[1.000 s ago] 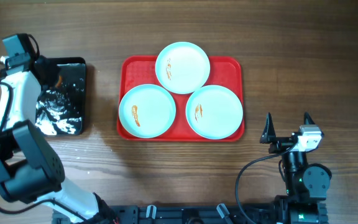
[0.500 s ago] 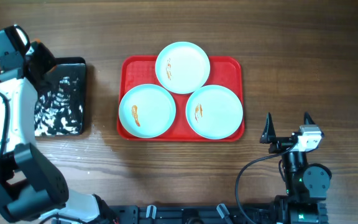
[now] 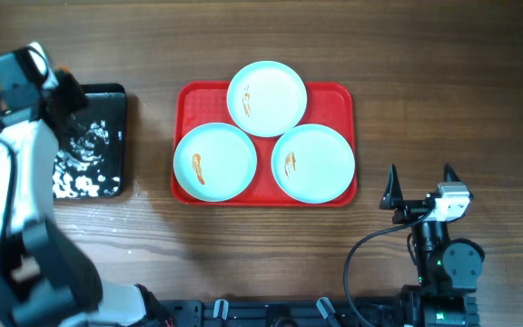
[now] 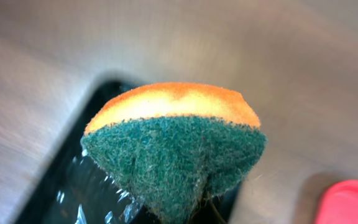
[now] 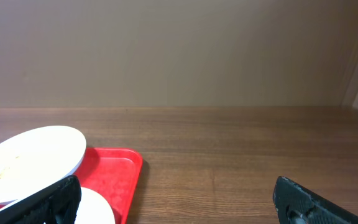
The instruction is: Clean dirty plates on tray and stack at the side
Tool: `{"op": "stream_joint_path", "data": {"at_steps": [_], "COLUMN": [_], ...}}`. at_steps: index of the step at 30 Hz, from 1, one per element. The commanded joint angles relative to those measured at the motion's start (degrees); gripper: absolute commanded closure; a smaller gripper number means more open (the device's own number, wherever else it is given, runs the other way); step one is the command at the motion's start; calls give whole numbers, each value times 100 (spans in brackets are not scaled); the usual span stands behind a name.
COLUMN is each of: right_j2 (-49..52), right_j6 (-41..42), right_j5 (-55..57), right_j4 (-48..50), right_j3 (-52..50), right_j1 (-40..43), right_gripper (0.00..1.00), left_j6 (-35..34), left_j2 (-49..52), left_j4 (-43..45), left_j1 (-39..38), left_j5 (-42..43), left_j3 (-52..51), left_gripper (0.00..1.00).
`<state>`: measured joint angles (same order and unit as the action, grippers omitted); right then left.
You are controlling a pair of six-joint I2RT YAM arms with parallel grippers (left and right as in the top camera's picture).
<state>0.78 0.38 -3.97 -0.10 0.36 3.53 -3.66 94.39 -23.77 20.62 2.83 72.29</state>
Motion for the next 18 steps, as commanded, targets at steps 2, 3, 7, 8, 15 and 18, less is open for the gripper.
{"op": "stream_joint_path", "data": {"at_steps": [2,3,7,8,15,18], "right_j2": [-50,-50,-50,-50,-50,-50], "right_j6": [114,114,114,111,116,114], "right_j5": [81,81,81,81,81,81], "right_j4": [13,13,13,13,13,13], "right_j3": [-7,-7,-7,-7,-7,-7], "right_j1": [20,20,20,20,20,20], "right_gripper": [0,0,0,0,0,0], "left_j6": [201,203,195,195,197,195], "left_j2": [-809,-745,-315,-111,273,-216], "left_j4": [76,15,-35,46,192,229], "left_j1": [-13,7,39,33,22,15], "left_j5": [109,68,83,83,125,275], "left_j3": [271,256,-74,-205,-245,-20], "left_gripper": [96,96,96,96,96,96]}}
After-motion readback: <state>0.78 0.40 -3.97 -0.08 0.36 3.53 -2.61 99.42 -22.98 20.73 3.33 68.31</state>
